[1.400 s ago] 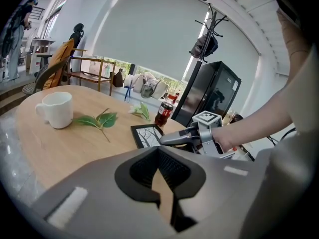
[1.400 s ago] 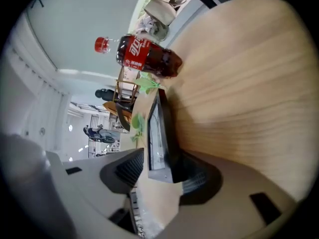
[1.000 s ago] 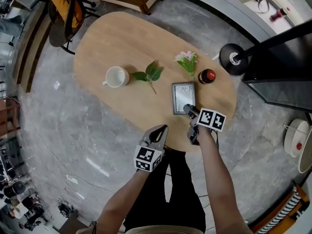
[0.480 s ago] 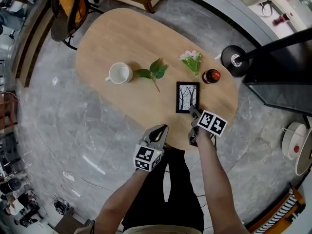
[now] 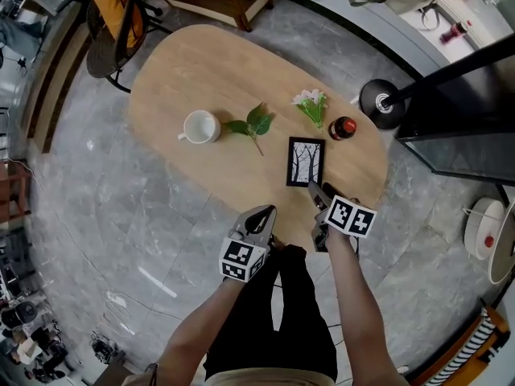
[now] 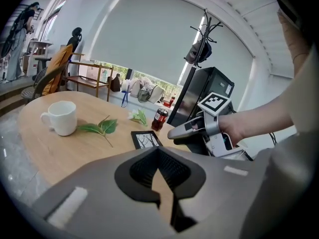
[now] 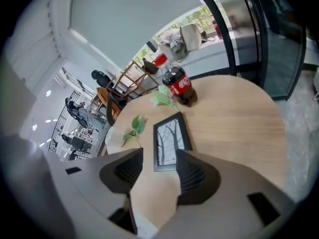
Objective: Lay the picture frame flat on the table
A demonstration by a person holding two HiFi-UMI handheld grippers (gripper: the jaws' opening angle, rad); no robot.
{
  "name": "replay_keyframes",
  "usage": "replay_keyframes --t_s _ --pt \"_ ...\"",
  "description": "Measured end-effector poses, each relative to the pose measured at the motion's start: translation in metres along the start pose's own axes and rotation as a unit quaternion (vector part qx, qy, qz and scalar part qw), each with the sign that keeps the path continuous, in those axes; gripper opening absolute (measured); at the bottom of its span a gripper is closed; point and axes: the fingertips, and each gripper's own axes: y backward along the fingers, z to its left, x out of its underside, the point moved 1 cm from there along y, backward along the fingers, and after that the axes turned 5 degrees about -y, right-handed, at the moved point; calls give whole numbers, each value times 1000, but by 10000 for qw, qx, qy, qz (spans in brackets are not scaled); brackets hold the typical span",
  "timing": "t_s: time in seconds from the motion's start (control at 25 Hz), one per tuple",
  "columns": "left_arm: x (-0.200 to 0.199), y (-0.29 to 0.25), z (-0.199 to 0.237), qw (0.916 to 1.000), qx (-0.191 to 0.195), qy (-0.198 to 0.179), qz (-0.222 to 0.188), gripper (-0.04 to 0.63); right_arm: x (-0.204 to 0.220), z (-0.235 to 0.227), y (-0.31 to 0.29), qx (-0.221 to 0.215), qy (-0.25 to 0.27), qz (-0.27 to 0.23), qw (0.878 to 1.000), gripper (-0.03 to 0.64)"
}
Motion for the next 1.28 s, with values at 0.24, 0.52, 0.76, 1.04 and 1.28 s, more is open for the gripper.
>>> replay_keyframes --t_s 0.24,0.52,0.76,1.04,1.28 --pt "-27 24 -18 9998 99 -188 29 6 -5 48 54 -489 348 -189 9980 204" --pt "-98 59 -52 9987 334 -333 -195 6 -30 135 134 -886 2108 -901 9693 198" --pt "-151 123 -94 9976 352 -505 -307 6 -28 214 227 -1266 3004 -1296 9365 186" --pt "-212 190 -97 9949 2 -682 -742 6 -26 280 332 -1368 3839 -2338 8827 67" --pt "-274 216 -105 9877 -98 -1145 -1056 6 -42 314 387 -1303 4270 -2834 8488 29"
